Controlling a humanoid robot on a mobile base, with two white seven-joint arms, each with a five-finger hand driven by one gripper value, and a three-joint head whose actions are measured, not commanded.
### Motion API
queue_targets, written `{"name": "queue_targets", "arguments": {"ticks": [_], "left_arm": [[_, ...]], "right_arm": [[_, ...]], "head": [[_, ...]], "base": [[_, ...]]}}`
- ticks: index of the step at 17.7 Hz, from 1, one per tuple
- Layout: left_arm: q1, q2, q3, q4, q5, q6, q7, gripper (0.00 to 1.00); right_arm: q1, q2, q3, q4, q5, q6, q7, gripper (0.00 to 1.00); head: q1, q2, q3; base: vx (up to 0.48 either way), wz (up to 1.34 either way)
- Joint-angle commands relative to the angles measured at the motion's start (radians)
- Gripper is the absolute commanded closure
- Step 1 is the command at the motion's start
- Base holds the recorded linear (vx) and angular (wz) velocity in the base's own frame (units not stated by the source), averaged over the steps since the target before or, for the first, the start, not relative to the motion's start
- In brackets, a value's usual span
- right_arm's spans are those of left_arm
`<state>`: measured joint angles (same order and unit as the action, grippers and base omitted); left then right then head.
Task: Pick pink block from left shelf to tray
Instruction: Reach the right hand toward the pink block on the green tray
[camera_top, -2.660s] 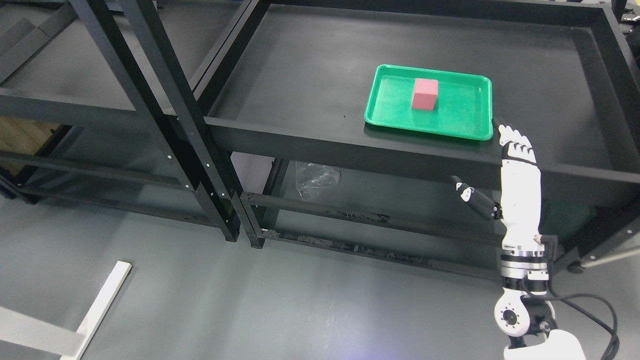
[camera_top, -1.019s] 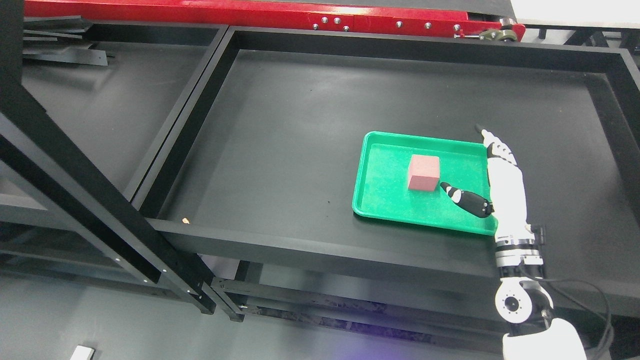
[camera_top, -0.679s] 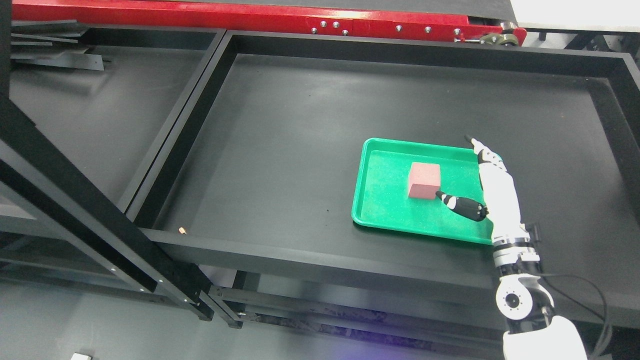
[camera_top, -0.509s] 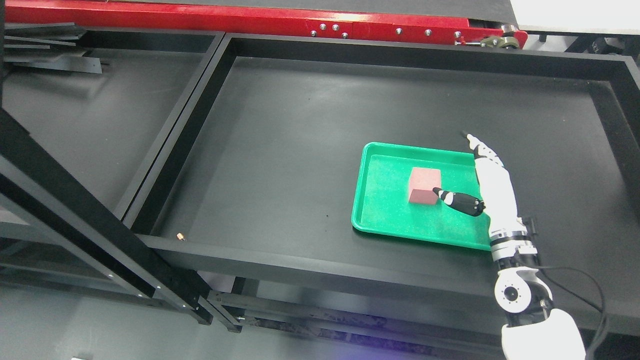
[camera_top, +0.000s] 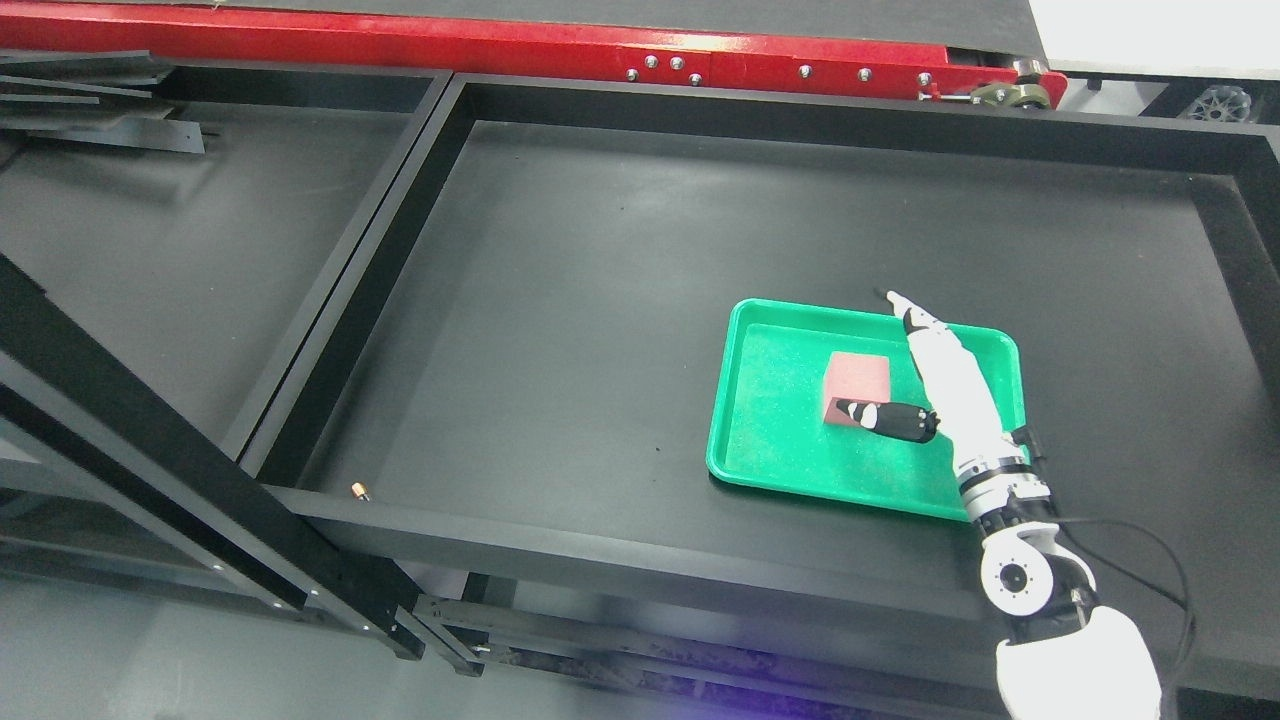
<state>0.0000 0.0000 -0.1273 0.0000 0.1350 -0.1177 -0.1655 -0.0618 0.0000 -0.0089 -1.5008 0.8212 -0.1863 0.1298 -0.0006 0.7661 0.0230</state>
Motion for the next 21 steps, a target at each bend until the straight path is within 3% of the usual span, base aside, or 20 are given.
{"name": "queue_targets", "arguments": {"ticks": [1,21], "left_arm": [[0.020,0.017,0.000,-0.017,0.000,0.000,0.000,0.00],[0.020,0.017,0.000,-0.017,0.000,0.000,0.000,0.00]], "right_arm": [[-0.004,-0.017,0.007,0.033,0.001,0.015,0.074,0.01],[-0.043,-0.017,0.021,0.123,0.078,0.054,0.082,0.01]], "head": [[0.0000,0.000,0.000],[0.0000,0.000,0.000]], "base": [[0.033,0.00],[0.019,0.00]]}}
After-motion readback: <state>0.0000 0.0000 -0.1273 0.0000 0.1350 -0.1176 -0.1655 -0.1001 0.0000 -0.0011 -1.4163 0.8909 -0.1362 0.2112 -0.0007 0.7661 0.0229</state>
